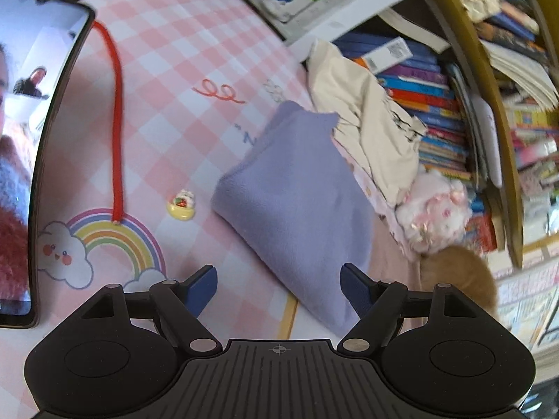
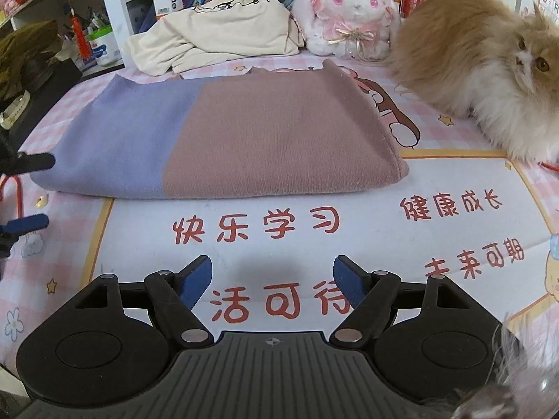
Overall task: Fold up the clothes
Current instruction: 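Withdraw both open grippers from the folded sweater, then grasp the lavender end of the folded sweater with the left gripper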
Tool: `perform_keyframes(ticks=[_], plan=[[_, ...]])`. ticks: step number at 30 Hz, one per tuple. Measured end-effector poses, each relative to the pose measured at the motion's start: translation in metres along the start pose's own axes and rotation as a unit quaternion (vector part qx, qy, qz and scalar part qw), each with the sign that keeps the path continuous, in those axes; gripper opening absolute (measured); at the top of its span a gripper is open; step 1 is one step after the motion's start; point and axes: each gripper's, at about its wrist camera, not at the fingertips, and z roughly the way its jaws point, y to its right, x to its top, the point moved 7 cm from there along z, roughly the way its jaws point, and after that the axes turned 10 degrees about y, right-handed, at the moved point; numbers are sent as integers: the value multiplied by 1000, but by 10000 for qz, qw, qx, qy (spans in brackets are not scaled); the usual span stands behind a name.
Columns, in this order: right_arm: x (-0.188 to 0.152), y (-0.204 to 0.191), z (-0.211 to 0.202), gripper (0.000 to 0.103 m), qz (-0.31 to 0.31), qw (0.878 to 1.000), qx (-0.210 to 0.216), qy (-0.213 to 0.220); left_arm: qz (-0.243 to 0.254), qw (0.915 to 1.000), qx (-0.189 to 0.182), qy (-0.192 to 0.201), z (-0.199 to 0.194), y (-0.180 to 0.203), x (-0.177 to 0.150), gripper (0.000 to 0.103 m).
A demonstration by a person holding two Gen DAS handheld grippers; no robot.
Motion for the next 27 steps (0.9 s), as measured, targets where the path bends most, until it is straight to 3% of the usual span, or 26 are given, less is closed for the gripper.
perform_keyframes(ticks=[11, 21, 25, 27], plan=[[-3, 1, -2, 75, -76, 10000, -31, -29, -170, 9998, -37, 88, -1, -6, 3, 78], [5, 4, 7, 75, -441, 9986, 283, 13, -320, 9988, 81, 371, 1, -1, 0, 78], [13, 11, 9, 75, -603, 9971, 449, 84, -597, 9966, 163, 551, 5, -1, -1, 63], [18, 17, 9, 75, -653, 9964, 526, 152, -736, 9950, 204, 641, 7, -1, -2, 62]])
